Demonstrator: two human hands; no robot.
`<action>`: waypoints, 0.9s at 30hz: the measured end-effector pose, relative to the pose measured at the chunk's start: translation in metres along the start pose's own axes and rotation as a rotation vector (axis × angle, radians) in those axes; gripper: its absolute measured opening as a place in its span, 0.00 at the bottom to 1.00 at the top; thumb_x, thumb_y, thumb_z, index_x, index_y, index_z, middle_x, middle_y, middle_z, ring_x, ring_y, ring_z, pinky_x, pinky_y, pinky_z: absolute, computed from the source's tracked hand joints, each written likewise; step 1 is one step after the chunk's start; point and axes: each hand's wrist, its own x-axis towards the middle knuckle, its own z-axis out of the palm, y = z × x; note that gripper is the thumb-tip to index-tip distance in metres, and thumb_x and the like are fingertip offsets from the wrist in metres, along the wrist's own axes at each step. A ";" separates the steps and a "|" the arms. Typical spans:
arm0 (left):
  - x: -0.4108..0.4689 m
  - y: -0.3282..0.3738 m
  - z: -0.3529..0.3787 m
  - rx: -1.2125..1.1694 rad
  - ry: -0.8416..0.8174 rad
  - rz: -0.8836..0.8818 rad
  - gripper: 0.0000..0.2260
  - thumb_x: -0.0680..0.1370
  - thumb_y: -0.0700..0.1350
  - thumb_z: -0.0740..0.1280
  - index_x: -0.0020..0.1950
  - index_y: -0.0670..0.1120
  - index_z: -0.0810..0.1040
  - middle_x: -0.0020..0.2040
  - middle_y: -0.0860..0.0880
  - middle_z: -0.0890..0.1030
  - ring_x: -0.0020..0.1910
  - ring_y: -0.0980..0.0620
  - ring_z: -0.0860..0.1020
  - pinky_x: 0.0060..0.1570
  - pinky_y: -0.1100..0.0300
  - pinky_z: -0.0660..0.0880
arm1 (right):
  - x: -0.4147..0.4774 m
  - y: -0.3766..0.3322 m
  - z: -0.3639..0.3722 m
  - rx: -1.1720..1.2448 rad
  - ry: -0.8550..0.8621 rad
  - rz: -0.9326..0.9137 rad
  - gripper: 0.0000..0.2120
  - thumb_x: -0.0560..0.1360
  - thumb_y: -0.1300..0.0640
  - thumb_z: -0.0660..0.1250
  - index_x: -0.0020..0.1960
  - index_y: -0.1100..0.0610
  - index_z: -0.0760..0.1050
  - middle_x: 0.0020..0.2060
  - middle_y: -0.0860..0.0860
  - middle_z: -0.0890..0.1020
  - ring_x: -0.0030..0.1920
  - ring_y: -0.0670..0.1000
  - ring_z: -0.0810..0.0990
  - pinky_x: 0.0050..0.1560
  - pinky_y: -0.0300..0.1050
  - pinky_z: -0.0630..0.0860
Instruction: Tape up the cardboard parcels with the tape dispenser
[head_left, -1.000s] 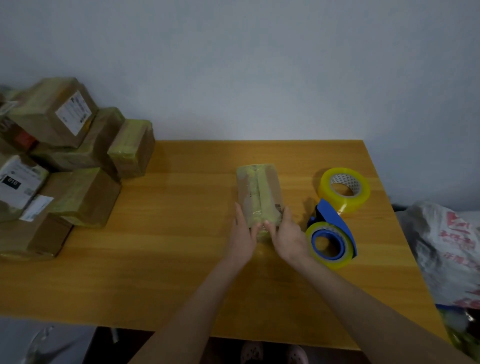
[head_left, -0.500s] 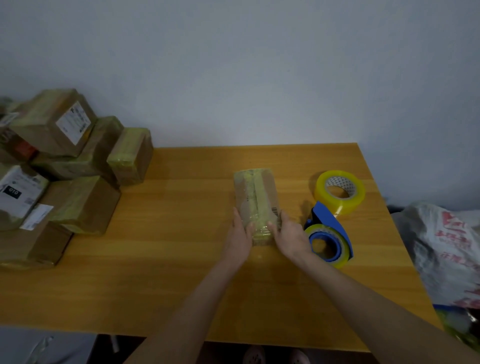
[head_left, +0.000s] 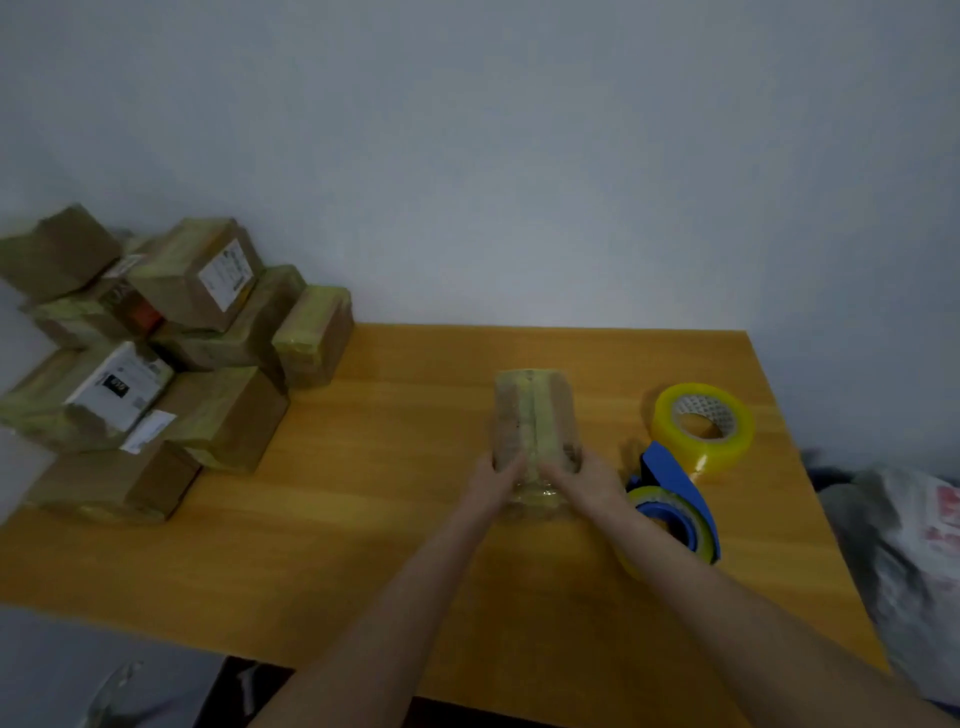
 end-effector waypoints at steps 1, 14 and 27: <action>-0.003 0.002 -0.002 -0.007 0.011 0.015 0.19 0.80 0.43 0.65 0.69 0.38 0.70 0.64 0.40 0.76 0.59 0.45 0.76 0.55 0.54 0.75 | 0.000 -0.004 0.001 -0.013 -0.005 -0.014 0.31 0.75 0.41 0.66 0.72 0.56 0.65 0.62 0.55 0.77 0.58 0.56 0.77 0.52 0.50 0.76; 0.045 0.012 -0.139 0.240 0.370 0.168 0.16 0.83 0.45 0.55 0.67 0.43 0.74 0.60 0.42 0.76 0.55 0.44 0.76 0.56 0.49 0.75 | 0.017 -0.118 0.065 0.443 -0.069 -0.212 0.36 0.74 0.48 0.71 0.77 0.47 0.58 0.68 0.53 0.73 0.61 0.56 0.77 0.57 0.54 0.78; 0.179 -0.003 -0.270 0.595 0.304 0.287 0.12 0.80 0.42 0.61 0.64 0.47 0.74 0.55 0.47 0.79 0.58 0.46 0.74 0.54 0.50 0.76 | 0.126 -0.241 0.198 0.632 0.182 0.004 0.28 0.73 0.63 0.71 0.71 0.56 0.70 0.60 0.58 0.80 0.55 0.60 0.80 0.59 0.59 0.77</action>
